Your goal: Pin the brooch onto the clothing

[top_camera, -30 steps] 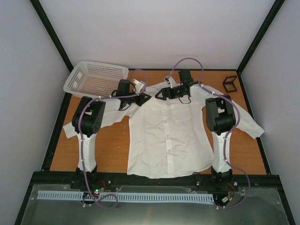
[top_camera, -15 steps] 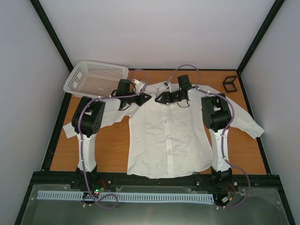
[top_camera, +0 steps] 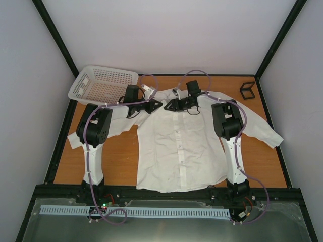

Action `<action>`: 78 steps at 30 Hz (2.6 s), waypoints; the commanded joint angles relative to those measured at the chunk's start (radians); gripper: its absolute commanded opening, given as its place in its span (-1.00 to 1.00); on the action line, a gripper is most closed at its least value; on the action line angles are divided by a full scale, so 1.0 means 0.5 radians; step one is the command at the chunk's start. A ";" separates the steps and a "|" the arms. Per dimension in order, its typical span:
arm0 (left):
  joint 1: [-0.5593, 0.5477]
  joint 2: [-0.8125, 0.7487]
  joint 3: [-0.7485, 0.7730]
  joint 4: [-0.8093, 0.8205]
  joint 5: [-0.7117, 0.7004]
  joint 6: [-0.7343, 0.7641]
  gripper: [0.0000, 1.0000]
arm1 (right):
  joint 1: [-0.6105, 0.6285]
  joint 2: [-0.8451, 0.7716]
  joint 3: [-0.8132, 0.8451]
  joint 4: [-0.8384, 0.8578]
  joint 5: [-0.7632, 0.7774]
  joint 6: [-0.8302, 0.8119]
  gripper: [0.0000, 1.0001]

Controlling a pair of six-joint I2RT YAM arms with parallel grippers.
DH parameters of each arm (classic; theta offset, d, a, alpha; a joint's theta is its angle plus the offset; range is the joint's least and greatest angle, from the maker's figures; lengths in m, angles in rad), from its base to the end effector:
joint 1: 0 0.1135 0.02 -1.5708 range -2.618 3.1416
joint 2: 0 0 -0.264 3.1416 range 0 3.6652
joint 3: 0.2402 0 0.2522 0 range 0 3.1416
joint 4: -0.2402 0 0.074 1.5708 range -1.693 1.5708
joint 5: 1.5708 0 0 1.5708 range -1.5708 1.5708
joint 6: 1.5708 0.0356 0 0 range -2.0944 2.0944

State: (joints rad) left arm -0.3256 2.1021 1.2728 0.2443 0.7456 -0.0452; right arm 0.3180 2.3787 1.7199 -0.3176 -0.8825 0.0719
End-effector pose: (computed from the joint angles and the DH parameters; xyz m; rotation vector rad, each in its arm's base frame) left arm 0.4157 -0.1659 0.1457 0.7306 2.0187 -1.0156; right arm 0.4619 0.1810 0.1134 -0.6503 2.3804 1.2765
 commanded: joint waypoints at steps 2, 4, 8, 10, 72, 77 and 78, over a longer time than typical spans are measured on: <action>0.012 -0.091 0.051 0.054 0.147 0.007 -0.99 | -0.018 -0.053 -0.078 0.089 0.007 0.060 0.18; 0.031 -0.085 0.047 0.054 0.144 -0.011 -0.99 | -0.025 -0.141 -0.133 0.142 -0.007 0.088 0.30; 0.068 -0.065 0.049 0.074 0.179 -0.063 -0.99 | -0.026 -0.248 -0.276 0.306 -0.060 0.155 0.44; 0.076 -0.060 0.053 0.082 0.199 -0.082 -0.99 | -0.028 -0.241 -0.305 0.376 -0.086 0.200 0.47; 0.075 -0.044 0.023 0.122 0.386 -0.035 -0.99 | -0.019 0.098 0.004 0.474 -0.362 0.380 0.33; 0.069 -0.059 0.022 0.090 0.395 0.071 -0.99 | -0.018 0.124 0.057 0.359 -0.361 0.299 0.32; 0.063 -0.063 0.017 0.079 0.397 0.103 -0.99 | -0.016 0.129 0.073 0.342 -0.367 0.285 0.31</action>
State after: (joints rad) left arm -0.2832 2.1025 1.2724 0.2642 0.8471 -0.0669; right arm 0.3054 2.4096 1.7153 -0.1009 -1.0927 0.2520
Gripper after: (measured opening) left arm 0.040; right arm 0.661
